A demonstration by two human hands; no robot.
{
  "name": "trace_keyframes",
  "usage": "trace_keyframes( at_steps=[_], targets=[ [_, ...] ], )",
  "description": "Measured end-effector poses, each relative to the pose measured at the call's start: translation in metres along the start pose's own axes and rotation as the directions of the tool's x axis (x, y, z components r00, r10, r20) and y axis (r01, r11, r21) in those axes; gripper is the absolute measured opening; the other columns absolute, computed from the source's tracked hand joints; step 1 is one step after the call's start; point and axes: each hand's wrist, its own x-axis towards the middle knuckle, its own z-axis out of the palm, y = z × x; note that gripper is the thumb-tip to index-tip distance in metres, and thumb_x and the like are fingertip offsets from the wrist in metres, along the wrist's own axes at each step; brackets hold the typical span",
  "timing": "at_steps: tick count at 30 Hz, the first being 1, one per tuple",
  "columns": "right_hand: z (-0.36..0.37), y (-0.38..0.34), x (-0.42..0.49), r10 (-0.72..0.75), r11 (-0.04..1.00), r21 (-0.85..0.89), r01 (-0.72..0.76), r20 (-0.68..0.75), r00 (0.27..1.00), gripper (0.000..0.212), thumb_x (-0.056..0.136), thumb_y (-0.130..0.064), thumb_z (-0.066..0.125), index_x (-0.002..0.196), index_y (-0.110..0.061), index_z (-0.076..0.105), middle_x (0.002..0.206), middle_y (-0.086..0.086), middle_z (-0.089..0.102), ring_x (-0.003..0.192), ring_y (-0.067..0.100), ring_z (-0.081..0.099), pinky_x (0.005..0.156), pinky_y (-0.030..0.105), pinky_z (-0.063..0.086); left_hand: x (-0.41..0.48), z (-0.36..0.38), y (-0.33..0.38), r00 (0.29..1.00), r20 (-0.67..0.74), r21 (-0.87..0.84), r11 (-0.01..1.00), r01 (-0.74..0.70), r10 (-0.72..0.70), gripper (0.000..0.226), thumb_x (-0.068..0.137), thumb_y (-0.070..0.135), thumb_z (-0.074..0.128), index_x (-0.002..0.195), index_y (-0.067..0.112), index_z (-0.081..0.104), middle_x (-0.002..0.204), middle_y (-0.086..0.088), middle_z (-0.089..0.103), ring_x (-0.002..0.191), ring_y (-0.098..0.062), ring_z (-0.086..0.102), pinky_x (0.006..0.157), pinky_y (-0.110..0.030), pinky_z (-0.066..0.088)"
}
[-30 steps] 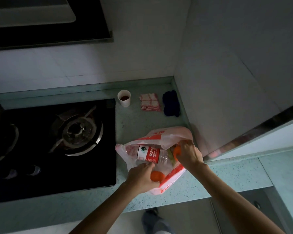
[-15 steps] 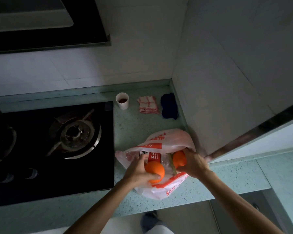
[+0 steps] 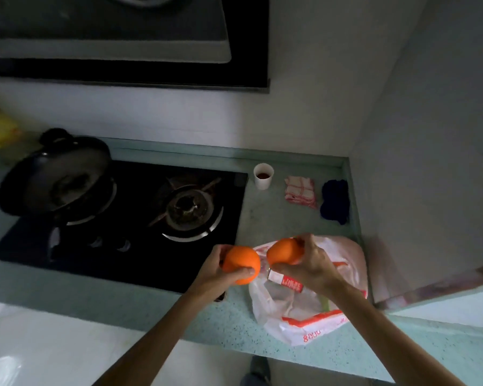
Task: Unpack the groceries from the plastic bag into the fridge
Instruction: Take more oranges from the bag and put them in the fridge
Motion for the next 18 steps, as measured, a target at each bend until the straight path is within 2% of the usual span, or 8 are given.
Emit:
trace_keyframes(
  at_steps=[4,8,10,14,18],
  targets=[
    [0.016,-0.020,-0.006,-0.122,0.989,0.078,0.123,-0.015,0.992,0.085,0.068,-0.039,0.085,0.136,-0.028,0.036,0.114,0.000,0.053,0.101,0.020,0.053,0.080,0.029,0.044,-0.031,-0.029,0.004,0.995,-0.097,-0.147,0.989,0.011,-0.026,0.049,0.067,0.025,0.079,0.110,0.034,0.057,0.105,0.005,0.062,0.093,-0.017,0.065,0.074,-0.041,0.061],
    [0.024,-0.027,-0.037,-0.197,0.975,0.086,0.205,-0.097,0.976,0.086,0.063,-0.037,0.085,0.134,-0.040,0.036,0.127,0.005,0.050,0.111,0.027,0.052,0.092,0.041,0.050,-0.072,-0.047,0.008,0.979,-0.201,-0.184,0.983,-0.001,-0.036,0.061,0.066,0.038,0.064,0.124,0.029,0.050,0.110,0.004,0.055,0.093,-0.021,0.063,0.064,-0.035,0.060],
    [0.028,-0.028,-0.059,-0.199,0.972,0.100,0.211,-0.120,0.973,0.090,0.060,-0.031,0.084,0.134,-0.039,0.034,0.129,0.005,0.046,0.115,0.028,0.048,0.094,0.043,0.049,-0.094,-0.053,0.005,0.978,-0.206,-0.187,0.982,-0.025,-0.015,0.063,0.067,0.042,0.061,0.127,0.025,0.048,0.115,-0.001,0.053,0.098,-0.025,0.062,0.060,-0.033,0.056],
    [0.043,-0.027,-0.115,-0.221,0.966,0.087,0.245,-0.220,0.950,0.090,0.057,-0.026,0.089,0.131,-0.025,0.039,0.127,0.006,0.045,0.114,0.025,0.047,0.090,0.033,0.043,-0.144,-0.060,-0.005,0.982,-0.178,-0.198,0.975,-0.099,0.063,0.048,0.068,0.042,0.059,0.114,0.028,0.055,0.119,-0.008,0.054,0.096,-0.025,0.062,0.058,-0.035,0.053],
    [0.055,-0.031,-0.182,-0.223,0.967,0.056,0.247,-0.280,0.934,0.080,0.056,-0.035,0.091,0.123,-0.024,0.050,0.122,0.005,0.051,0.100,0.018,0.049,0.083,0.026,0.039,-0.196,-0.066,-0.022,0.981,-0.169,-0.354,0.924,-0.146,0.090,0.065,0.056,0.051,0.065,0.117,0.029,0.055,0.121,-0.011,0.056,0.098,-0.032,0.064,0.055,-0.035,0.054]
  ],
)
